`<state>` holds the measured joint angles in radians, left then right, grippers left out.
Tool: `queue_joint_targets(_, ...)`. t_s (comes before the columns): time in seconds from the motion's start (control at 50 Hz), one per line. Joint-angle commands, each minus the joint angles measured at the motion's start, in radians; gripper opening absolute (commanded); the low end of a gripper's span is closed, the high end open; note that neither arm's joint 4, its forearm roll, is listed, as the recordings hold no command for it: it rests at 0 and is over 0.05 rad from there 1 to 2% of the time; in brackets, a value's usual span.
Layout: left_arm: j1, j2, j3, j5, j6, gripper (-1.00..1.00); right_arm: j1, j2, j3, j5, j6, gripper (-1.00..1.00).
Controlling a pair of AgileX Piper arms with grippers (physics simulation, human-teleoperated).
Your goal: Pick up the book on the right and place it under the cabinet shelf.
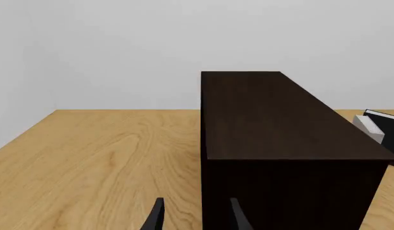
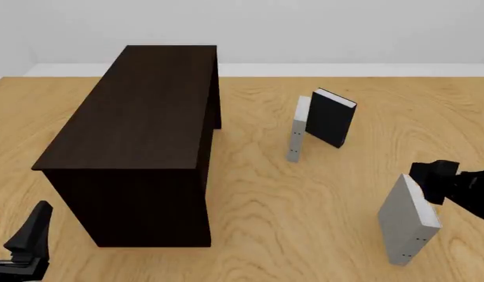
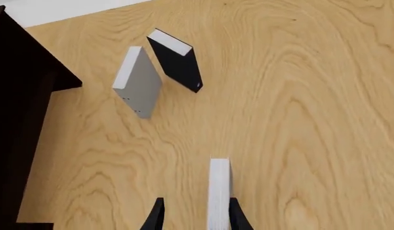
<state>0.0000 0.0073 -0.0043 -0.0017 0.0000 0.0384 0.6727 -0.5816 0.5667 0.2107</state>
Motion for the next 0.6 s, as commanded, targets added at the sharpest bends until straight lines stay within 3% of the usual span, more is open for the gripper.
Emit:
queue_joint_targets(0.02,0.000,0.000,0.000,0.000,0.000,1.00,0.016,0.047,0.068,-0.057,0.025,1.00)
queue_joint_targets(0.6,0.000,0.000,0.000,0.000,0.000,1.00,-0.021,0.153,0.198,-0.203,0.005,1.00)
